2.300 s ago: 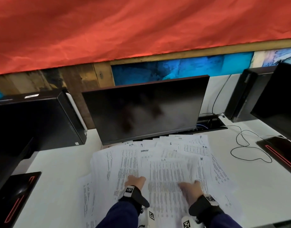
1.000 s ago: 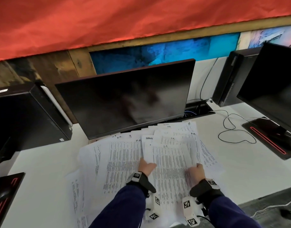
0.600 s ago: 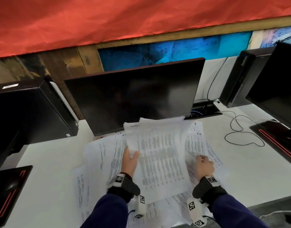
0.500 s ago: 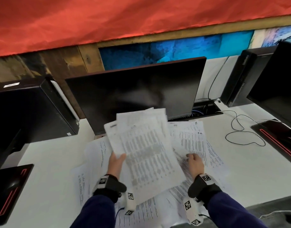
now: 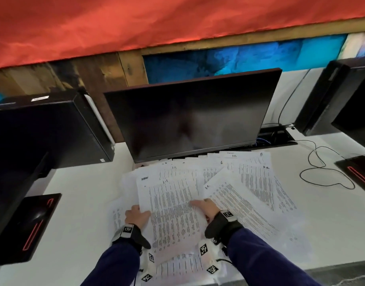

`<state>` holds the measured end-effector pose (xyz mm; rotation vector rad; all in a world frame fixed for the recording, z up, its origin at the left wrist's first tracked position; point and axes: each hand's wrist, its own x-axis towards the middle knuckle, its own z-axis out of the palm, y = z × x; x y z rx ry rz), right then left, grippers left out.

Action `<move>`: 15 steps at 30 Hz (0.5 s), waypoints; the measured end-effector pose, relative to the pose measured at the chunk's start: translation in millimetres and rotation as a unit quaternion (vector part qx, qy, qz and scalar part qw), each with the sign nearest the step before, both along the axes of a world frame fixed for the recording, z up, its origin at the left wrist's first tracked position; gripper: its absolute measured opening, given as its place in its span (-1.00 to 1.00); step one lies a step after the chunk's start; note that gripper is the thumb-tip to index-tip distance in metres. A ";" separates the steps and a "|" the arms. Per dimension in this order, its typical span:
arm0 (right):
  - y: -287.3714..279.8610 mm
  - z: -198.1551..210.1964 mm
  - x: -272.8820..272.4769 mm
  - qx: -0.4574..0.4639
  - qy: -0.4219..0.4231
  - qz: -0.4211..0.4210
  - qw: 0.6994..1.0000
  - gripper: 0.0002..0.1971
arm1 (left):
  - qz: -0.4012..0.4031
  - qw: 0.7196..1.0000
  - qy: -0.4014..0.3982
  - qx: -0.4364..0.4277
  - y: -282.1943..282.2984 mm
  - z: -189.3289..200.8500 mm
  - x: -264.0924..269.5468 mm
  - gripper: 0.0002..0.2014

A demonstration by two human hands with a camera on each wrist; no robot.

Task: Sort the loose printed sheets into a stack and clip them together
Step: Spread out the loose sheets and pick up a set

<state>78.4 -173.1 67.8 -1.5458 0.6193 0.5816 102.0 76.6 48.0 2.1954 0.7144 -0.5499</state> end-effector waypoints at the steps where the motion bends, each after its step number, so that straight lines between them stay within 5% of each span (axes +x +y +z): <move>1: 6.7 4.5 -1.0 -0.008 -0.012 0.012 1.000 -0.13 | 0.014 1.000 -0.005 -0.028 2.2 -2.9 -1.3 -0.35; 5: 8.6 9.2 -6.8 -0.037 -0.048 0.033 0.998 -0.61 | 0.049 0.992 -0.012 -0.113 8.6 -13.3 -4.6 -0.26; 11: -30.3 27.6 -14.9 0.006 -0.143 -0.014 0.990 -0.73 | 0.056 0.992 -0.099 -0.050 -7.8 11.8 -10.1 -0.64; 15: -88.8 28.9 1.2 -0.078 -0.094 -0.063 0.991 -0.64 | -0.007 0.990 -0.121 -0.069 -47.2 35.8 -22.5 -0.91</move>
